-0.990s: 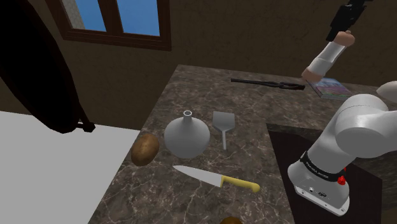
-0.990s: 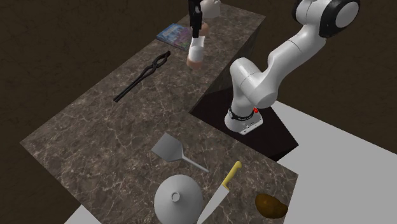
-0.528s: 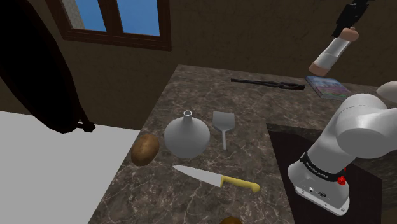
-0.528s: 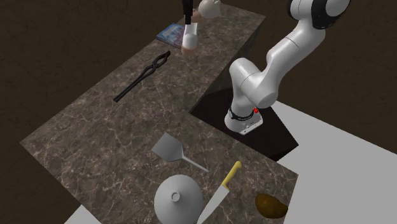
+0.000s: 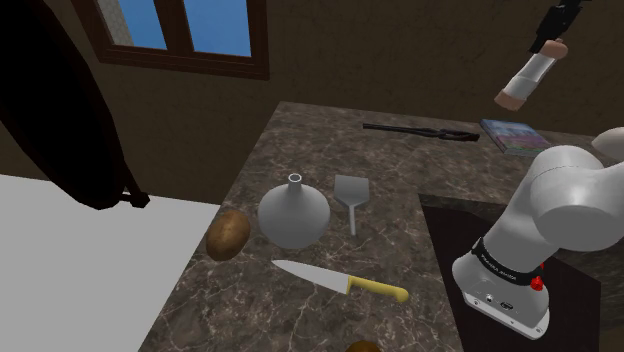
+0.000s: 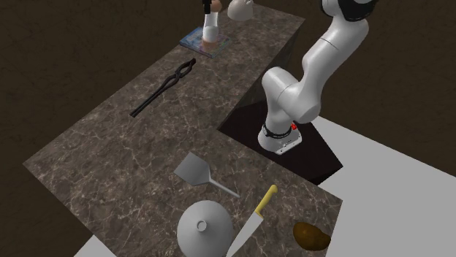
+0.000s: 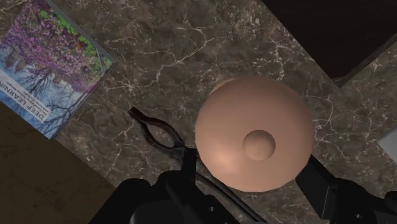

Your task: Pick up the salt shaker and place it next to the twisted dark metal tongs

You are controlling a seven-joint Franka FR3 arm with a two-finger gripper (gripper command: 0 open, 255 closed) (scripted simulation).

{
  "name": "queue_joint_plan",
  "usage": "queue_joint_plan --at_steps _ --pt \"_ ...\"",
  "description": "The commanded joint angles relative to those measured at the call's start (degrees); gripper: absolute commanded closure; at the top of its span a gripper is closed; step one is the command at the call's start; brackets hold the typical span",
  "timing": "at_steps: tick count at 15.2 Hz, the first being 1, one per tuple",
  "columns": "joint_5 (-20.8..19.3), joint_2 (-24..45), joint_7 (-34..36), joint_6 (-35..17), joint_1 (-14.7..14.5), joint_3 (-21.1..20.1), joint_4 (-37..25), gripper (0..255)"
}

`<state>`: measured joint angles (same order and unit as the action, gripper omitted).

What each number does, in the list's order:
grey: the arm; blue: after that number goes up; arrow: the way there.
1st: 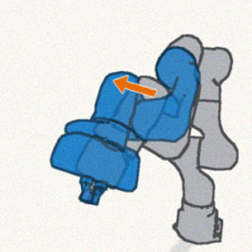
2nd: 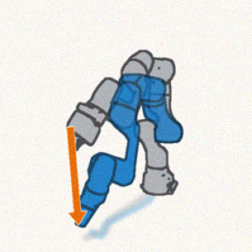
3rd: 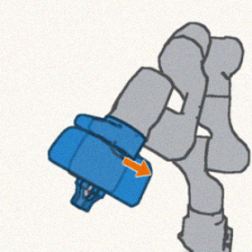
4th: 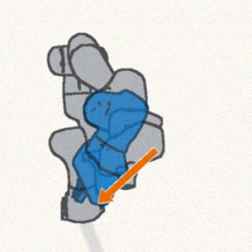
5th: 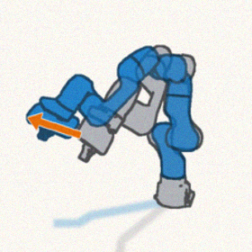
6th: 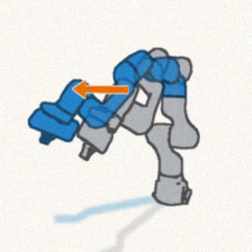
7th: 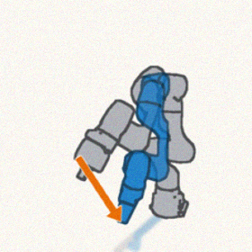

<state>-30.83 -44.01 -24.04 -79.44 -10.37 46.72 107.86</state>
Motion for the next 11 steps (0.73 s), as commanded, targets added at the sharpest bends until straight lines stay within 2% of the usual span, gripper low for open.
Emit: queue_joint_plan --at_steps 1,4,8,11 --pt "-0.4 2.7 -3.0 -0.5 -2.4 4.4 -4.1 255" --pt "-0.4 6.6 -7.3 -1.3 -7.1 11.8 -10.3 255" --pt "0.1 10.9 -12.6 -1.6 -16.1 23.8 -19.3 255" --pt "-0.7 9.7 -11.8 -3.6 -14.9 23.1 -16.1 255"
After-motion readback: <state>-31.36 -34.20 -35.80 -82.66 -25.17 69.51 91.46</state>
